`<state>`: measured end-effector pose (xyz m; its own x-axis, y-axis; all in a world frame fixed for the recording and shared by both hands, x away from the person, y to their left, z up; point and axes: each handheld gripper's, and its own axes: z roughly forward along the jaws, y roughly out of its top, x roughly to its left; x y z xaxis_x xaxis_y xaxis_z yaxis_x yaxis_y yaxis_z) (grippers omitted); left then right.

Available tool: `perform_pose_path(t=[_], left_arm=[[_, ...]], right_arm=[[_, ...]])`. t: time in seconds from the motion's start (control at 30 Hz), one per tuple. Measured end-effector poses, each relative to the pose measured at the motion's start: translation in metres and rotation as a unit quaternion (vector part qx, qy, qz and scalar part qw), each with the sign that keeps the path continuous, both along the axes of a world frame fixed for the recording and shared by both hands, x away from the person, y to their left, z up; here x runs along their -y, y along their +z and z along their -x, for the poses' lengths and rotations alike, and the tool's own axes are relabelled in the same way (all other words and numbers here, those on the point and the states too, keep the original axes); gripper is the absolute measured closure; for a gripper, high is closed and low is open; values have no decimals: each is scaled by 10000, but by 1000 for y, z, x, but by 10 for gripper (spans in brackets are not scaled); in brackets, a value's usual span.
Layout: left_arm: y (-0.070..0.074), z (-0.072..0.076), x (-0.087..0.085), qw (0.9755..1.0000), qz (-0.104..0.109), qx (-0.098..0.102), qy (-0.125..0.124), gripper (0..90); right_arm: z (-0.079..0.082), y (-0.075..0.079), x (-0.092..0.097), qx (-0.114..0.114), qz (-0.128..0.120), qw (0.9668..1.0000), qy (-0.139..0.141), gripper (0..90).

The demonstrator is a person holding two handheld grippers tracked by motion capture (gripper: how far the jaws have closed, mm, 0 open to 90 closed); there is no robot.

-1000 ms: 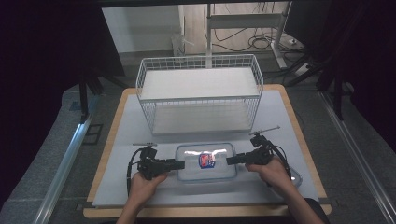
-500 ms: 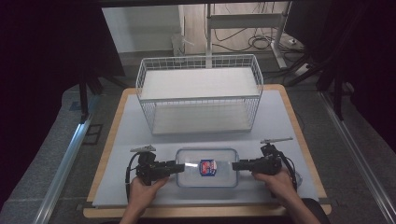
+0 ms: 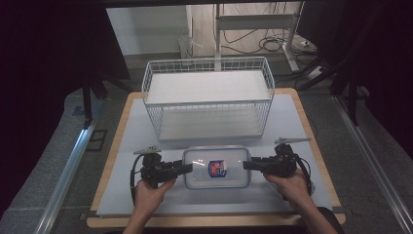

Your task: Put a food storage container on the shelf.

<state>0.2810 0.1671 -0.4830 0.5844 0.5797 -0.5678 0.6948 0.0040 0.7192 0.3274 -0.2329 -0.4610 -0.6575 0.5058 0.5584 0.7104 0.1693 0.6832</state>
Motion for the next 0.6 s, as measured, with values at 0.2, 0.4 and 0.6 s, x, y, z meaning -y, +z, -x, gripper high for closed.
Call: perform_pose_path(t=[0.2,0.4,0.6], left_arm=[[24,-4,-3,9996,-142,254,33,520],[52,-12,-6,9985,-228,487,47,521],[81,-24,-10,9976,-292,618,84,520]], right_arm=[[-6,20,-5,316,16,9995,26,541],[-13,46,-12,632,125,9979,21,532],[-23,70,-16,803,58,9968,19,532]])
